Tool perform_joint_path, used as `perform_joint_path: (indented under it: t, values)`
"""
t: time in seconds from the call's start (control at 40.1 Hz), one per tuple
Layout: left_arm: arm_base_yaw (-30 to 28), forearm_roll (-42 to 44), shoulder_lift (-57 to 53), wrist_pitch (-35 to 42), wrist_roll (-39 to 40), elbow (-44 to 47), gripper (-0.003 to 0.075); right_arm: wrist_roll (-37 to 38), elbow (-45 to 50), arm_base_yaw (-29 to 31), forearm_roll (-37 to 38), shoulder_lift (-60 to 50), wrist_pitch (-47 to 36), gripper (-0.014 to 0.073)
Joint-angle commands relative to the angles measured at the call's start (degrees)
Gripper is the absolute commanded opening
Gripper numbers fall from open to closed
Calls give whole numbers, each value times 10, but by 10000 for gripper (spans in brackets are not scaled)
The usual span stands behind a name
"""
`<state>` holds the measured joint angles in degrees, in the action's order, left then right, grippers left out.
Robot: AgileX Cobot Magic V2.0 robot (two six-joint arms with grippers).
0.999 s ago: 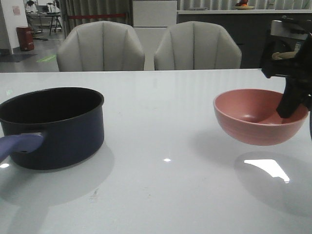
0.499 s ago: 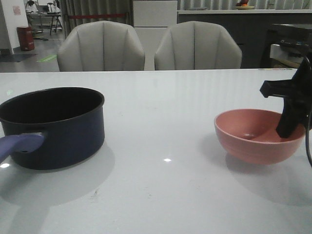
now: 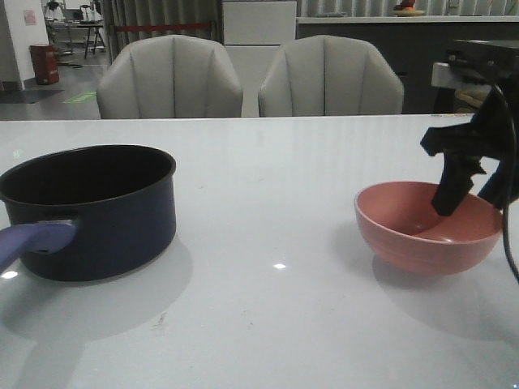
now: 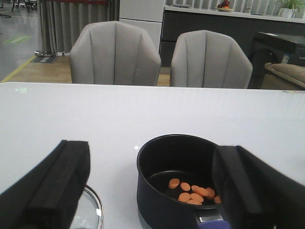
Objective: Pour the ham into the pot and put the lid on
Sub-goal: 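Open the right gripper and raise it away from the bowl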
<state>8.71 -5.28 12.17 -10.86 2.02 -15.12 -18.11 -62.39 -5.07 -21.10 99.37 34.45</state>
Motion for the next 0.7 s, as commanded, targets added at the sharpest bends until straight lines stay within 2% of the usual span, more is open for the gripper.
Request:
perform_joint_path:
  t: [0.0,0.325,0.449,0.674]
  values:
    - [2,-6,3,49,0,-17,563,-18,-14,-2,-8,-75,-20,435]
    - [2,-6,3,49,0,-17,563,-32,11,-59,-8,-253,-45,435]
    - [2,-6,3,49,0,-17,563,-32,59,-86,-8,-320,-91,435]
    - [2,-6,3,49,0,-17,563,-32,184,-131,-8,-481,-223,435]
